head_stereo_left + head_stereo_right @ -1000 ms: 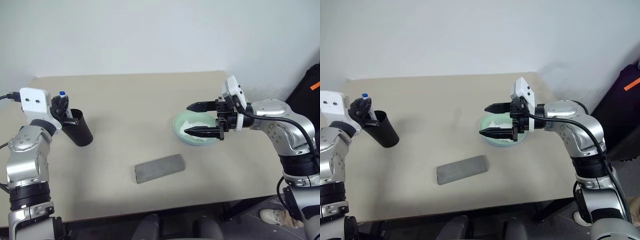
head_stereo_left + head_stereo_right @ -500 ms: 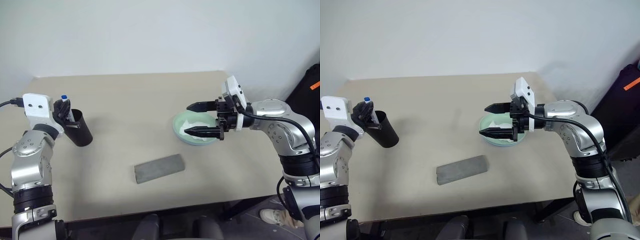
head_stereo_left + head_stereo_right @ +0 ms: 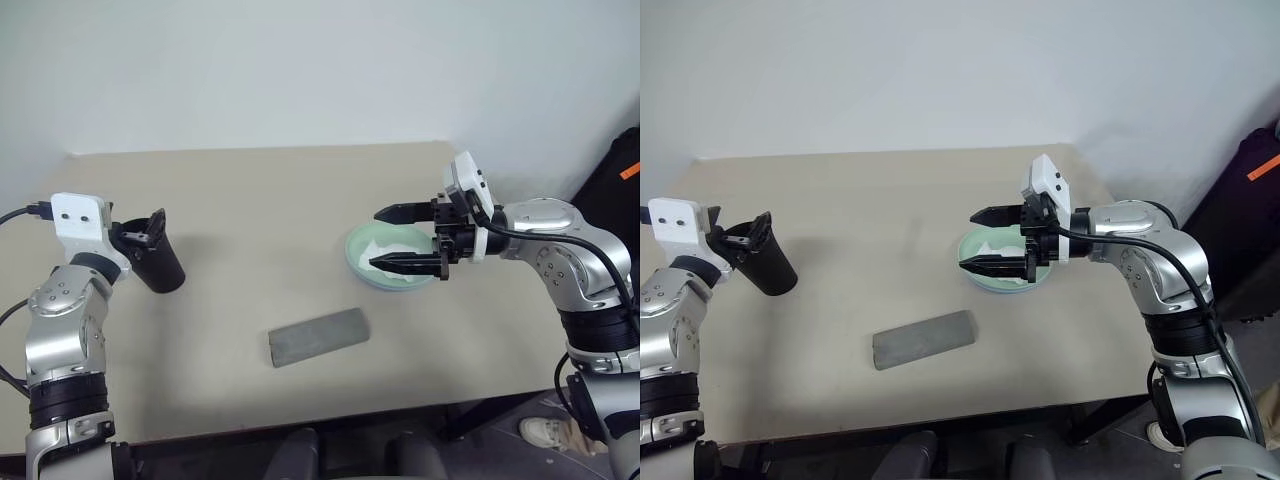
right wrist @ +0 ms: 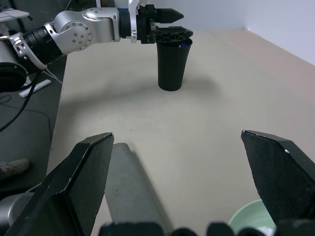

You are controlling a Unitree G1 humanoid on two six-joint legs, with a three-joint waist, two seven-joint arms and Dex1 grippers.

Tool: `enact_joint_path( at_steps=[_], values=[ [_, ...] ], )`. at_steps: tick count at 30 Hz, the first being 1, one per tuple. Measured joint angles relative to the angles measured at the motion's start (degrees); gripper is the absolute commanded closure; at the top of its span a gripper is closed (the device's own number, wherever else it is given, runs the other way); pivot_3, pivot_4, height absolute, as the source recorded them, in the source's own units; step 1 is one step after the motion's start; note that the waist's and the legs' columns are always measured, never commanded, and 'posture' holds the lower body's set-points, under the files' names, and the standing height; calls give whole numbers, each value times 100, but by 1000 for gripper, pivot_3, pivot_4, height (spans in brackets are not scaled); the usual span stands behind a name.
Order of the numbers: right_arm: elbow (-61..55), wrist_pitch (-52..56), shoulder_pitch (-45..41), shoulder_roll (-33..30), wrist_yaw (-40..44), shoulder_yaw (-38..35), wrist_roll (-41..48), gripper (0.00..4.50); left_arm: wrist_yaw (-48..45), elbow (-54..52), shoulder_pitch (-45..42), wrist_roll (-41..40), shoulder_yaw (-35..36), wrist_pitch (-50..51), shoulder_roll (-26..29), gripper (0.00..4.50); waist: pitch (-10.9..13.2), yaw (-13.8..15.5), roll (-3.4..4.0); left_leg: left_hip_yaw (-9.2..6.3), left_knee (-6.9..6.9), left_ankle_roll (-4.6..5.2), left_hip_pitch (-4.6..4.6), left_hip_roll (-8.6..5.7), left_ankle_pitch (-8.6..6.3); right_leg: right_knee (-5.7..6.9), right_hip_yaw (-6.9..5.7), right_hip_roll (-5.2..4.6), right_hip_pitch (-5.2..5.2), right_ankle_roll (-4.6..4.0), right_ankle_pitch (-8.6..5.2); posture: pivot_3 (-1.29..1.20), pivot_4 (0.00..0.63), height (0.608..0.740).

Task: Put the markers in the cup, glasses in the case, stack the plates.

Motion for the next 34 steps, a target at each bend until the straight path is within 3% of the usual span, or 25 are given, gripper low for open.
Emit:
enact_joint_path(
  at_steps=[8, 13, 19, 22, 30, 34],
  values=[
    [11, -36, 15, -7, -5, -1, -15, 0, -816, -345, 48, -718, 402, 723, 568, 27, 1, -6, 2, 12, -5, -3, -2, 11, -2, -2, -1, 2, -12, 1, -1, 0, 0, 704],
    [107, -90, 180, -150, -17, -43, -54, 0, -2094, -530, 575, -1530, 1022, 1479, 1532, 27, 4, -24, 7, 37, -17, -12, -2, 35, -7, -11, -13, 4, -25, 2, -4, 0, 0, 704],
    [304, -228, 196, -224, -65, -153, -112, 0, -3297, -584, 1431, -1791, 1417, 1746, 2103, 27, 7, -22, 17, 66, -40, -13, 2, 61, -8, -38, -19, 5, -35, -24, -1, 0, 0, 704],
    [462, -309, 201, -279, -32, -186, -159, 0, -3813, -581, 1855, -1813, 1627, 1799, 2194, 27, 8, -20, 20, 89, -48, -15, 3, 81, -9, -57, -28, 6, -37, -33, 5, 0, 0, 704],
    [671, -406, 144, -235, 55, -138, -265, 0, -4135, -422, 1914, -1749, 1799, 1390, 2184, 27, 8, -20, 21, 127, -50, -19, 3, 106, -12, -66, -30, 5, -46, -36, 8, 0, 0, 704],
    [661, -406, 149, -236, 65, -134, -266, 0, -4079, -648, 1985, -1796, 1749, 1412, 1865, 27, 7, -19, 23, 137, -49, -22, 4, 115, -14, -67, -31, 7, -44, -41, 15, 0, 0, 704]
  ],
)
